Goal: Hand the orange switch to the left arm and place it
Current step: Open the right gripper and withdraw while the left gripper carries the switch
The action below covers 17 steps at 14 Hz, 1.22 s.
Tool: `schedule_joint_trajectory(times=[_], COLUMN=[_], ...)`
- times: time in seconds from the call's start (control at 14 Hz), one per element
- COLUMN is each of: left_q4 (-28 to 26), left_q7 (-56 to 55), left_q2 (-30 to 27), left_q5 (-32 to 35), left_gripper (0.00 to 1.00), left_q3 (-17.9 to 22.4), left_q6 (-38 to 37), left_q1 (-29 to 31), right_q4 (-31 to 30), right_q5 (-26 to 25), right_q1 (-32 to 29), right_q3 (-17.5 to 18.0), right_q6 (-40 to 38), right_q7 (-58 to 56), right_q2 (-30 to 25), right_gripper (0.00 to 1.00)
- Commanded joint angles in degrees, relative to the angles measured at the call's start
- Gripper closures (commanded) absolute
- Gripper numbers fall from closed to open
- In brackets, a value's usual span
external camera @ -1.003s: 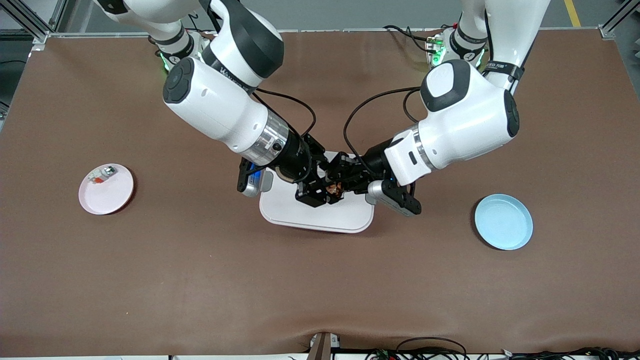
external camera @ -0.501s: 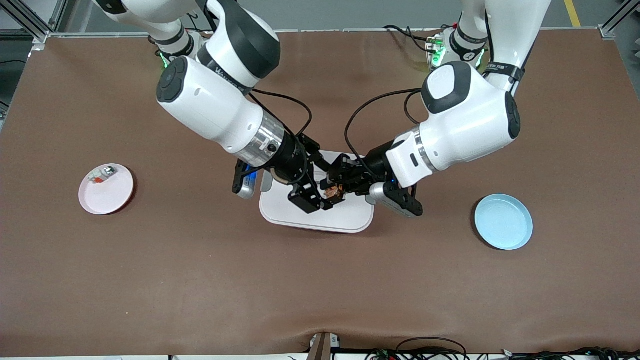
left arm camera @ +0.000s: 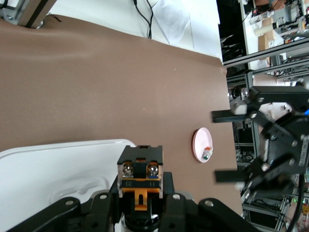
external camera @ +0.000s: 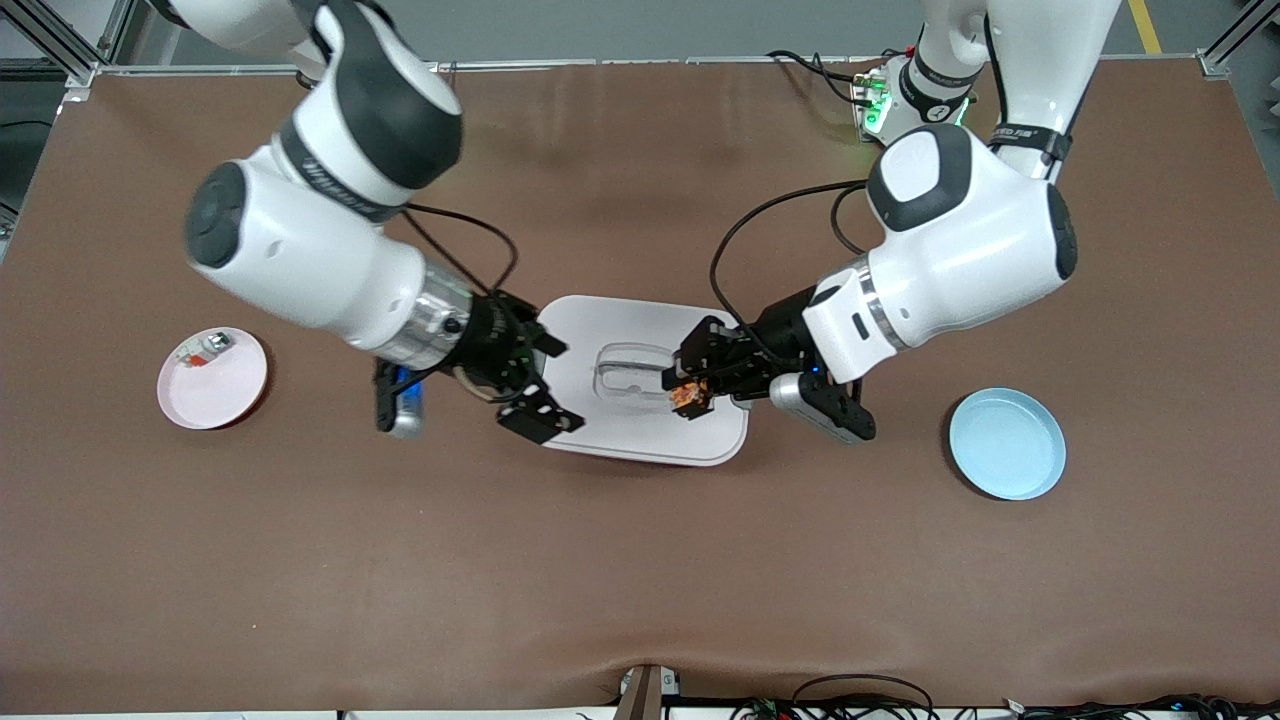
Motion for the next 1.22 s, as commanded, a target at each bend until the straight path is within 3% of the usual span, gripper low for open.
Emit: schedule_joint_trajectory(times=[0.0, 0.43, 0.86, 1.15], left_q4=[-1.7, -2.0, -1.8, -1.6], left_q7=[0.0, -1.6, -3.8, -3.1], left_q2=[-3.4, -7.0, -11.1, -13.8], left_q5=[3.2, 12.5, 26.5, 32.2], left_gripper=[1.0, 1.0, 1.0, 1.0], left_q3=[0.2, 0.4, 0.6, 0.7], left_q6=[-4.8, -14.2, -25.8, -32.2], left_q1=[2.4, 5.4, 7.5, 10.5], right_q4=[-0.4, -0.5, -0.5, -0.9], right_q5=[0.7, -1.3, -11.9, -19.4], right_q1=[-4.5, -17.0, -24.4, -26.9], right_q3=[0.3, 0.0, 0.0, 0.0], right_q6=[-7.2, -26.5, -36.6, -40.9], right_q7=[-10.7, -35.1, -57.9, -71.3], right_q2=[-2.7, -6.3, -8.9, -9.0], right_gripper=[0.0, 0.0, 0.0, 0.0])
